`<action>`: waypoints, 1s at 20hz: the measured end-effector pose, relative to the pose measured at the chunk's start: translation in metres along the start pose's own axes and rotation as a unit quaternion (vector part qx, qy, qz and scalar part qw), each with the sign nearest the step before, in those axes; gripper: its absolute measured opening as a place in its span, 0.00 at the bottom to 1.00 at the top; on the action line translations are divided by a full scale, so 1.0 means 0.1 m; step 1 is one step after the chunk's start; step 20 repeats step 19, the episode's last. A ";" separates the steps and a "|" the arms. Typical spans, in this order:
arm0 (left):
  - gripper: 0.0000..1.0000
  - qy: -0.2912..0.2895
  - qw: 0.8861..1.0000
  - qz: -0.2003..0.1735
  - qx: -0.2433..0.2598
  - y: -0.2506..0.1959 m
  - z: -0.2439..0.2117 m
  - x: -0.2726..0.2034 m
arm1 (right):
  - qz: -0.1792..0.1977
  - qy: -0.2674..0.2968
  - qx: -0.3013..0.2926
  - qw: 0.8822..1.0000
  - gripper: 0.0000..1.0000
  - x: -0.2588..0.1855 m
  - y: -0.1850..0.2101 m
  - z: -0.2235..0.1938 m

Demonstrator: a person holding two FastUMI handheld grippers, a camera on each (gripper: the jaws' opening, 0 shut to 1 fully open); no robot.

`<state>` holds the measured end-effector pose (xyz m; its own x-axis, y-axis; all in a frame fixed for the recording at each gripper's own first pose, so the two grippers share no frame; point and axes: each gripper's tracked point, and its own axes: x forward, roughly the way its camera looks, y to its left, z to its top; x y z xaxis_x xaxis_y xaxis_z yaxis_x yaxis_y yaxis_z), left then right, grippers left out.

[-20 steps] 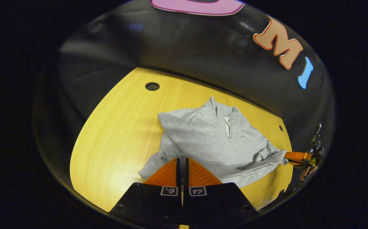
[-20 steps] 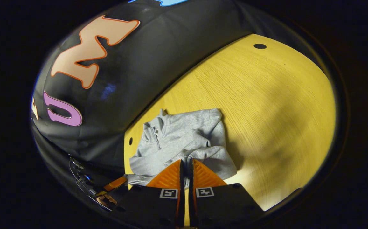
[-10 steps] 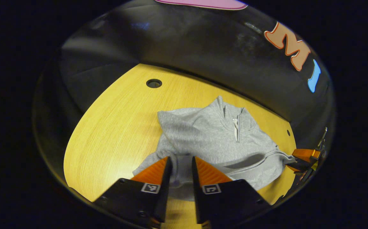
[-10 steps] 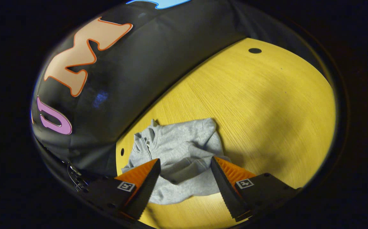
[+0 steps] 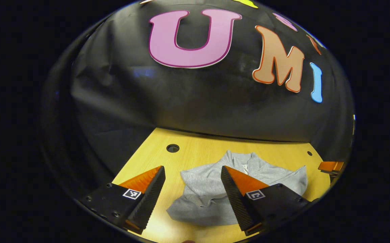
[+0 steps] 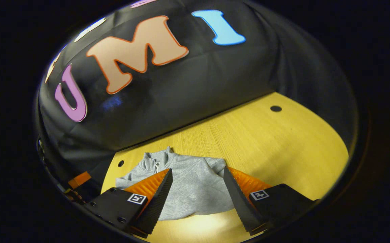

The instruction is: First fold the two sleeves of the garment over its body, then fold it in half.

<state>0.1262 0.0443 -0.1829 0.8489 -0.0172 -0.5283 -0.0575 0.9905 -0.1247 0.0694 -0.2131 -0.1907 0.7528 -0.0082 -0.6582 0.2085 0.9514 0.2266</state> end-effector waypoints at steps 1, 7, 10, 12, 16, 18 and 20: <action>0.96 -0.009 1.000 0.004 -0.001 0.02 0.05 -0.08 | -0.001 -0.020 -0.022 1.000 0.96 -0.09 0.03 0.08; 0.96 -0.092 0.994 0.015 0.057 0.00 0.38 -0.61 | 0.042 -0.146 -0.083 0.985 0.95 -0.62 0.38 0.52; 0.94 -0.112 0.991 0.024 0.063 0.00 0.45 -0.79 | 0.038 -0.160 -0.103 0.981 0.96 -0.72 0.36 0.53; 0.95 -0.111 0.992 0.029 0.056 0.04 0.43 -0.84 | 0.036 -0.156 -0.109 0.981 0.96 -0.71 0.35 0.51; 0.95 -0.095 0.994 0.034 0.044 0.10 0.32 -0.82 | 0.039 -0.163 -0.112 0.979 0.96 -0.72 0.39 0.53; 0.95 -0.094 0.994 0.037 0.040 0.13 0.32 -0.83 | 0.038 -0.158 -0.116 0.980 0.96 -0.71 0.40 0.51; 0.95 -0.093 0.994 0.041 0.041 0.15 0.31 -0.82 | 0.038 -0.159 -0.118 0.980 0.96 -0.72 0.41 0.51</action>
